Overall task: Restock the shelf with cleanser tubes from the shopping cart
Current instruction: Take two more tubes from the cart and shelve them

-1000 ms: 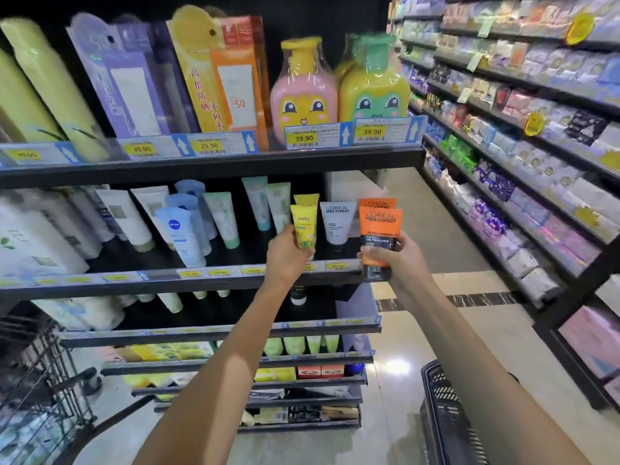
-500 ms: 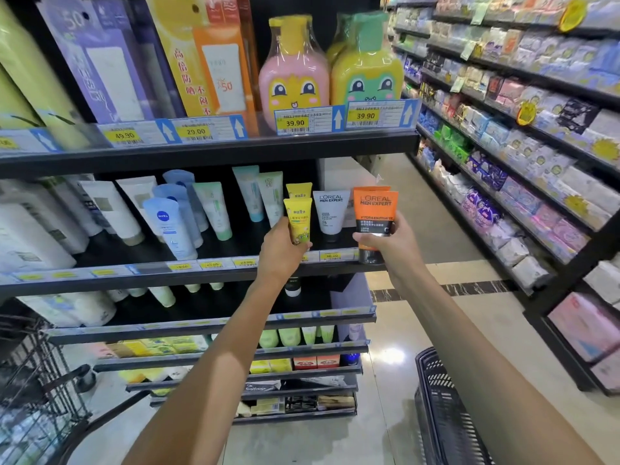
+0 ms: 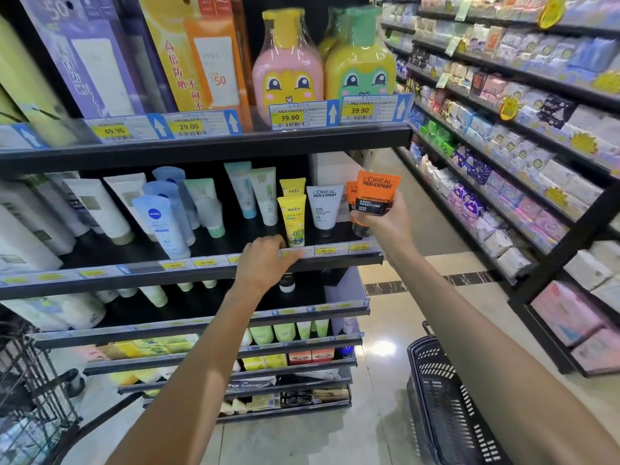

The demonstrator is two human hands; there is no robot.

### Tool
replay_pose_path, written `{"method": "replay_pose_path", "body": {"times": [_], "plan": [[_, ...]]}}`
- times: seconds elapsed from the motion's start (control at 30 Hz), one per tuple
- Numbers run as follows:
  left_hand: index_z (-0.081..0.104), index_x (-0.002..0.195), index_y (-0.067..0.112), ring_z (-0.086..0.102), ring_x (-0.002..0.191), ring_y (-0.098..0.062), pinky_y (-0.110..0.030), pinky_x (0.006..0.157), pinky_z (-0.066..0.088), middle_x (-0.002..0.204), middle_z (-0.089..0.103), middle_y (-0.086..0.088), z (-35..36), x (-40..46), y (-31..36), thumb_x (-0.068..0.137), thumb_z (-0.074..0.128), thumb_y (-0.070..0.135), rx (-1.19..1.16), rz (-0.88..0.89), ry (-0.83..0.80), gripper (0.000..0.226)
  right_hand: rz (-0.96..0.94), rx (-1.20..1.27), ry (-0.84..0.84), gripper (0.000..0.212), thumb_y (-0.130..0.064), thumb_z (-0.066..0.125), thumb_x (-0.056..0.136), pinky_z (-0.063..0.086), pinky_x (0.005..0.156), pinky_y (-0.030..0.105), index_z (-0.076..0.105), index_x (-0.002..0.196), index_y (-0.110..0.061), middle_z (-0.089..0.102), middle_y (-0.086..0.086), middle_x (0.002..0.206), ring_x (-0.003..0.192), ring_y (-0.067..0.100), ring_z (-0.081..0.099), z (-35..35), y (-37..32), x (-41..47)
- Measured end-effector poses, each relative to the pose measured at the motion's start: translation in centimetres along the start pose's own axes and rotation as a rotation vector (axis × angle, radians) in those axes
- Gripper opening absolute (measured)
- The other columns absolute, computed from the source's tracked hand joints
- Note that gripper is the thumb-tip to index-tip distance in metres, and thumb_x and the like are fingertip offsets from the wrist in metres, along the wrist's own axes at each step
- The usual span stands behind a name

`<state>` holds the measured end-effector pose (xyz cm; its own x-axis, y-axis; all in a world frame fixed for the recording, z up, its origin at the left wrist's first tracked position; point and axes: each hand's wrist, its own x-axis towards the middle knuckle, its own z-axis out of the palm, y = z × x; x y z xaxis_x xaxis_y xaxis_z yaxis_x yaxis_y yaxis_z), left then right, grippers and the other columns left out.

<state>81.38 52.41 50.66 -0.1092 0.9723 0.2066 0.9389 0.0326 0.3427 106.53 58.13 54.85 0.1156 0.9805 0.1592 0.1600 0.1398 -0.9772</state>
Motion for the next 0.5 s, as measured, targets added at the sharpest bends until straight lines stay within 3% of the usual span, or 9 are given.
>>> {"method": "replay_pose_path", "body": {"times": [0.13, 0.4, 0.5], "plan": [[0.072, 0.109, 0.014, 0.059, 0.099, -0.026, -0.04, 0.089, 0.043, 0.099, 0.064, -0.006, 1.1, -0.3, -0.7, 0.095, 0.064, 0.055, 0.123, 0.11, 0.026, 0.044, -0.01, -0.066, 0.01, 0.062, -0.013, 0.091, 0.075, 0.058, 0.089, 0.031, 0.056, 0.125, -0.024, 0.071, -0.008, 0.112, 0.102, 0.006, 0.068, 0.2, 1.3, 0.4], [0.074, 0.108, 0.013, 0.058, 0.099, -0.027, -0.038, 0.091, 0.039, 0.098, 0.064, -0.006, 1.5, -0.1, -0.9, 0.096, 0.067, 0.045, 0.054, 0.115, 0.055, 0.035, -0.025, -0.145, -0.018, 0.062, -0.017, 0.092, 0.076, 0.052, 0.085, 0.025, 0.056, 0.125, -0.026, 0.07, -0.01, 0.112, 0.104, 0.004, 0.065, 0.3, 2.2, 0.5], [0.074, 0.108, 0.013, 0.058, 0.098, -0.027, -0.038, 0.091, 0.038, 0.098, 0.064, -0.006, 1.7, -0.2, -1.0, 0.096, 0.068, 0.043, 0.041, 0.117, 0.071, 0.032, 0.0, -0.162, -0.008, 0.059, -0.016, 0.091, 0.076, 0.052, 0.088, 0.029, 0.057, 0.122, -0.026, 0.071, -0.011, 0.111, 0.104, 0.004, 0.065, 0.3, 3.2, -0.1]]}}
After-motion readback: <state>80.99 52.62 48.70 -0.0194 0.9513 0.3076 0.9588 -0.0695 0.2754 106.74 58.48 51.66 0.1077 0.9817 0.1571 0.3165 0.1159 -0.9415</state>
